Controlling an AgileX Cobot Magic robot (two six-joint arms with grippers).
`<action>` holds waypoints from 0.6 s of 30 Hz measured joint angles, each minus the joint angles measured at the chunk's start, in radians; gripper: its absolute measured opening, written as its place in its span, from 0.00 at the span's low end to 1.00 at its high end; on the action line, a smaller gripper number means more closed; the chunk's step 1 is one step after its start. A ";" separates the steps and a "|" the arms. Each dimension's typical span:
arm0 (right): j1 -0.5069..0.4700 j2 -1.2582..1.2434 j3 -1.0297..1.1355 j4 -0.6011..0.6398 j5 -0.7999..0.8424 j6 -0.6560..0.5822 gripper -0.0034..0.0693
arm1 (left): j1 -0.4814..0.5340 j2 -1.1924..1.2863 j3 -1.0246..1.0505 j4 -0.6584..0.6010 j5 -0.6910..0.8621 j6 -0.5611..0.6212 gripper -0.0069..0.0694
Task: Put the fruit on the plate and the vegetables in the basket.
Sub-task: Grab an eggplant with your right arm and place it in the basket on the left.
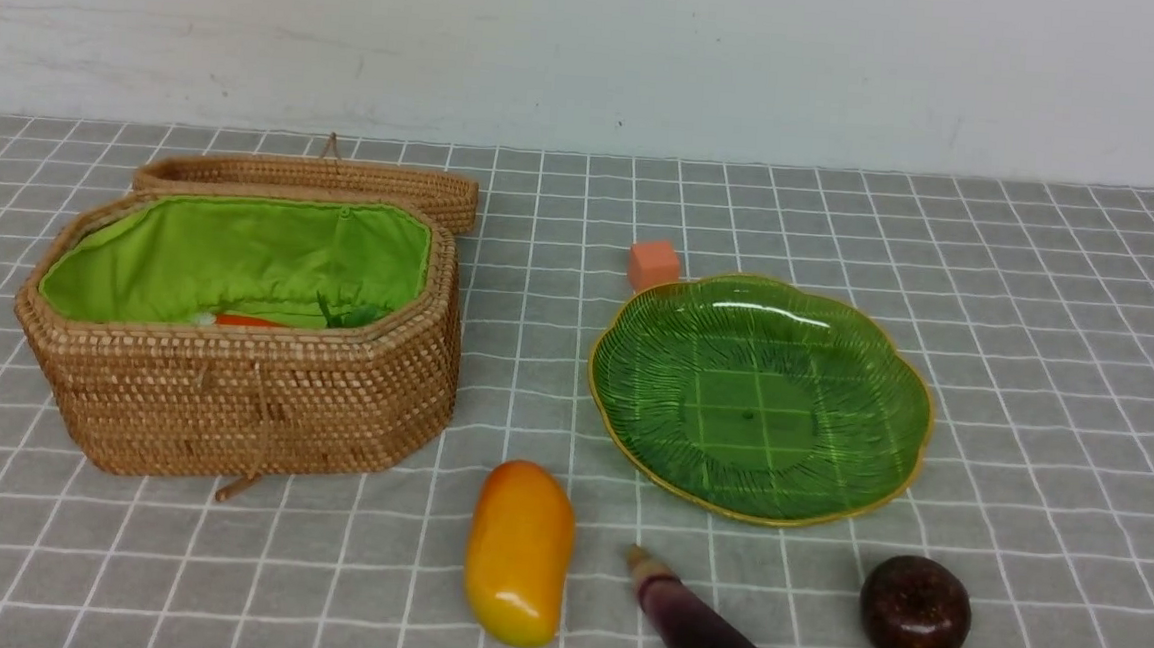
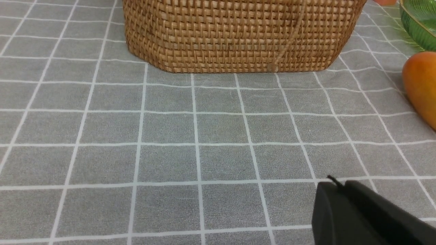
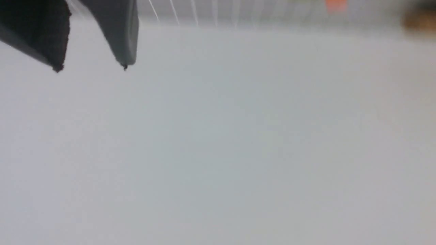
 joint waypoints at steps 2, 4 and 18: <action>0.000 0.000 0.000 -0.001 -0.073 0.074 0.38 | 0.000 0.000 0.000 0.000 0.000 0.000 0.12; 0.000 0.000 -0.013 -0.004 -0.125 0.182 0.38 | 0.000 0.000 0.000 0.000 0.000 0.000 0.13; 0.000 0.421 -0.756 -0.047 0.689 0.405 0.38 | 0.000 0.000 0.000 0.000 0.000 0.000 0.14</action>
